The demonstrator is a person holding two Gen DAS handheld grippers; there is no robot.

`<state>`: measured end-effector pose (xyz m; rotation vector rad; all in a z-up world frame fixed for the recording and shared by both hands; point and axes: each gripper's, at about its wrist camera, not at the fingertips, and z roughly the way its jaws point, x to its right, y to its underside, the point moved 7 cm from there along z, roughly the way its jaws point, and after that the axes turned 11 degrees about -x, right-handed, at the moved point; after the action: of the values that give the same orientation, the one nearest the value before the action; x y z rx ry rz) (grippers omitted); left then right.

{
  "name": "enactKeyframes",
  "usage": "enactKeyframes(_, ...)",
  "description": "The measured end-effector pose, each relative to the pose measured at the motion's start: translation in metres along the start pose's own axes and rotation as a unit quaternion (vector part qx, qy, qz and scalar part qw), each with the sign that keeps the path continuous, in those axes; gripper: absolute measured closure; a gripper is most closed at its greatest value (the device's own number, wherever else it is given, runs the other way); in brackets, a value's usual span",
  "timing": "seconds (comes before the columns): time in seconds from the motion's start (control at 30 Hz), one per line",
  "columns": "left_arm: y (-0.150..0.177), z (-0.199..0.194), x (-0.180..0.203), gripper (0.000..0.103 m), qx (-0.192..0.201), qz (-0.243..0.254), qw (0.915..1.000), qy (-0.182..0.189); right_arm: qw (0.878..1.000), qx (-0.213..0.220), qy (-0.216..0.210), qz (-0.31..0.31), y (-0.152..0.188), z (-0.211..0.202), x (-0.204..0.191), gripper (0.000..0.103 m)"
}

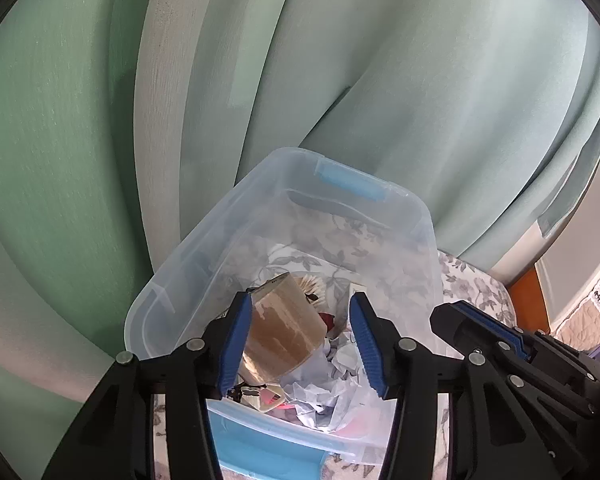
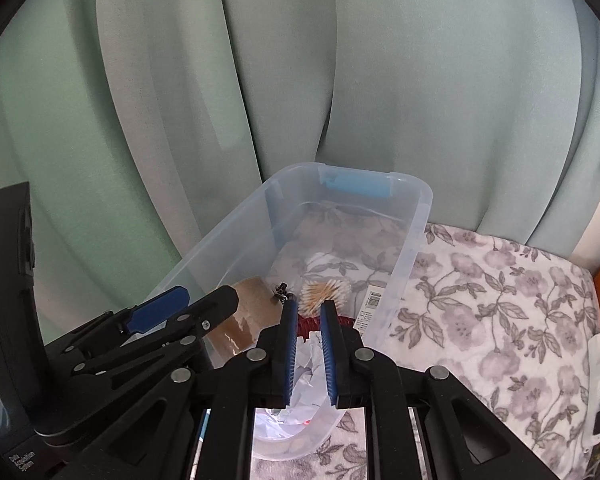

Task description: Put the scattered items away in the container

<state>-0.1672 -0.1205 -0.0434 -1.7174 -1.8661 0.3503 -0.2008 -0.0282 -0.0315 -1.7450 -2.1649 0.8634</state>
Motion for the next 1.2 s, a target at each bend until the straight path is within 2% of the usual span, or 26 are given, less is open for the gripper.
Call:
enactKeyframes(0.17,0.001,-0.012,0.005,0.046,0.006,0.004,1.0000,0.001,1.000,0.003,0.005,0.010,0.002,-0.007,0.006,0.086)
enactKeyframes(0.3,0.003,-0.023,0.009,0.042,0.011,0.007,0.9999,-0.006,1.000,0.009,0.011,0.019,0.005,-0.017,0.011,0.078)
enactKeyframes(0.47,0.007,-0.041,0.013,0.038,0.017,0.015,0.9997,-0.007,0.999,0.015,0.020,0.040,0.011,-0.031,0.022,0.058)
enactKeyframes(0.63,0.013,-0.052,0.018,0.032,0.019,0.025,0.9994,-0.011,0.998,0.022,0.028,0.053,0.021,-0.046,0.032,0.044)
enactKeyframes(0.93,0.026,-0.061,0.031,0.025,0.009,0.043,0.9987,-0.027,0.997,0.019,0.034,0.064,0.041,-0.065,0.041,0.040)
enactKeyframes(1.2,0.038,-0.069,0.040,0.016,0.005,0.058,0.9979,-0.030,0.995,0.013,0.042,0.087,0.059,-0.078,0.056,0.025)
